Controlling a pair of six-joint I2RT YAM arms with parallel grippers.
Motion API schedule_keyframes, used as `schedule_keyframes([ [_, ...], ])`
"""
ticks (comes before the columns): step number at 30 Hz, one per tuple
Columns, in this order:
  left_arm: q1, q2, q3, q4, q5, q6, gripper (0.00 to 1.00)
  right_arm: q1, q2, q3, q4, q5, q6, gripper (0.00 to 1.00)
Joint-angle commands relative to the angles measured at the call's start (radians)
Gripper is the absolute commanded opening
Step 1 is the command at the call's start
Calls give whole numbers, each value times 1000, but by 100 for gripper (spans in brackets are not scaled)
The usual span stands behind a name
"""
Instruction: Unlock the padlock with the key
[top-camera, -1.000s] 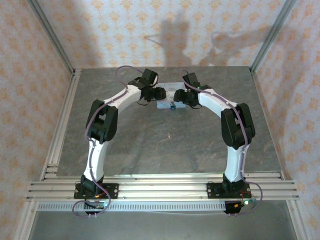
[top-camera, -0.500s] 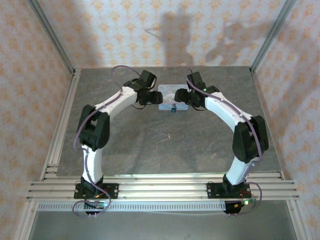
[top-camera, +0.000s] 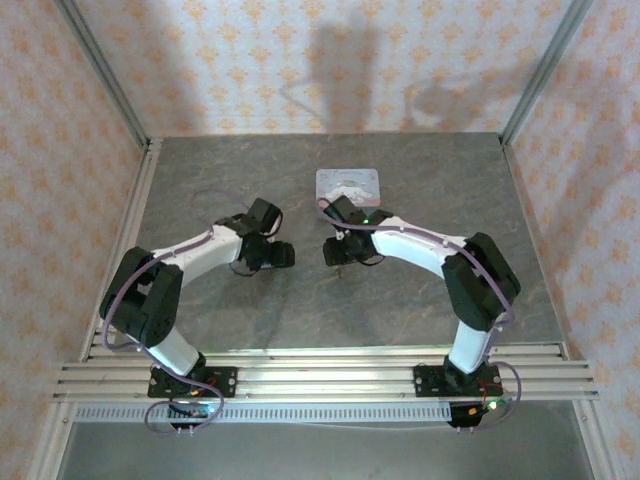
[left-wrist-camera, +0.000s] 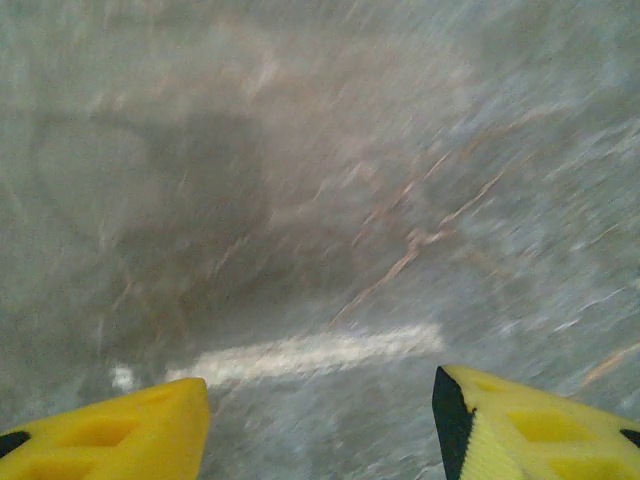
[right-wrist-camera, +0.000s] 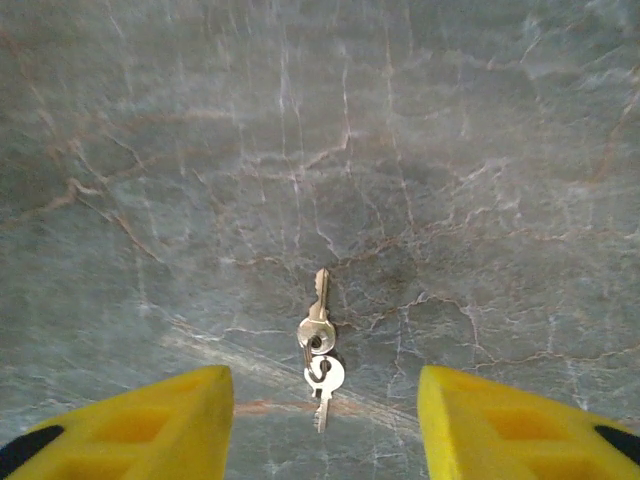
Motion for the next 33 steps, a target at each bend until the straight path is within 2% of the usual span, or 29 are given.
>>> schedule_keyframes([
  [1,-10,-67,-38,71,-2,-39,61,8,27,16,-36,34,-50,48],
  [5,-15,-77,-62,64,-26,-42,61,18,58,24,-50,26,-76,42],
  [26,-23,-55,-63,63,-42,-42,60,37,155,68,-82,48,-115,34],
  [33,-26,-56,-62,51,-54,-42,60,42,170,74,-107,33,-129,25],
])
